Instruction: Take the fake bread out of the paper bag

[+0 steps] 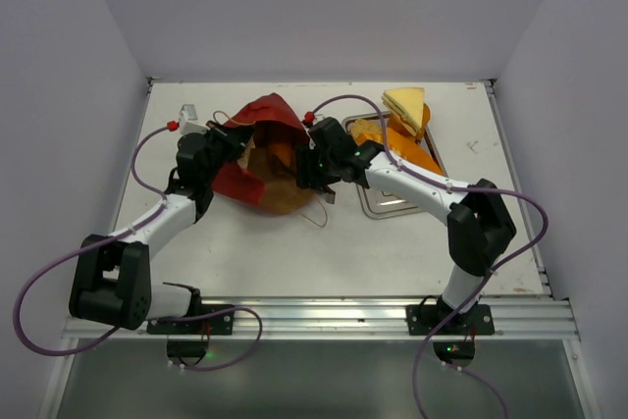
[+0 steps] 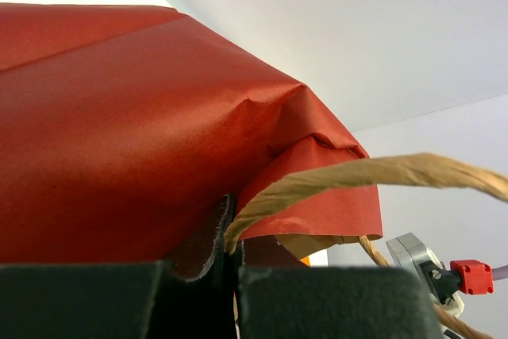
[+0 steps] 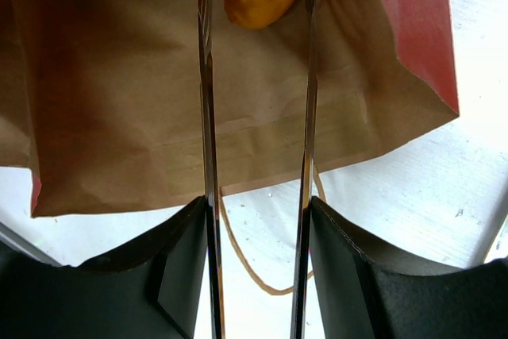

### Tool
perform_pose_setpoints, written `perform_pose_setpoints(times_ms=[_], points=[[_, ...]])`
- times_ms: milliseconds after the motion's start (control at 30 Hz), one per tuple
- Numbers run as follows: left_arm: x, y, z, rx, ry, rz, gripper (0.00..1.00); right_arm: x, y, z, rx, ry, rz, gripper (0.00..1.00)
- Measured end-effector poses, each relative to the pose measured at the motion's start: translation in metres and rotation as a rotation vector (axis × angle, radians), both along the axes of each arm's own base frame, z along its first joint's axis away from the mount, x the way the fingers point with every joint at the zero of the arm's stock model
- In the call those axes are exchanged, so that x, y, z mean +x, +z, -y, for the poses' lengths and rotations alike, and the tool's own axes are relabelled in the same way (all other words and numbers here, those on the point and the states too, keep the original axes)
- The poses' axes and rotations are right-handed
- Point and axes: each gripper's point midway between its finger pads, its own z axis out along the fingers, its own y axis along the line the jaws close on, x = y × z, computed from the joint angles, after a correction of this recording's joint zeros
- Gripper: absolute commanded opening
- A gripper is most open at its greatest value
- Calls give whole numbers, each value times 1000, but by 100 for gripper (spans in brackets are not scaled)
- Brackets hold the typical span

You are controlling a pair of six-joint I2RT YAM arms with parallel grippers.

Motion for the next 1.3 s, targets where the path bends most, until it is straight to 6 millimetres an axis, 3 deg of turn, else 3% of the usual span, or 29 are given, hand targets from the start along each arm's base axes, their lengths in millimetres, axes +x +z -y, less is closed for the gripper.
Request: perform_pose_setpoints(times_ms=[467, 967, 1100, 1300], points=[[-1, -1, 5, 1, -11, -3, 0, 7, -3, 2, -18, -28, 10, 57], [-1, -1, 6, 1, -13, -3, 0, 9, -27, -7, -25, -41, -53, 54], [-1, -1, 6, 0, -13, -3, 0, 12, -30, -8, -28, -45, -59, 48], [-1, -1, 6, 0, -13, -3, 0, 16, -36, -6, -19, -51, -86, 21]])
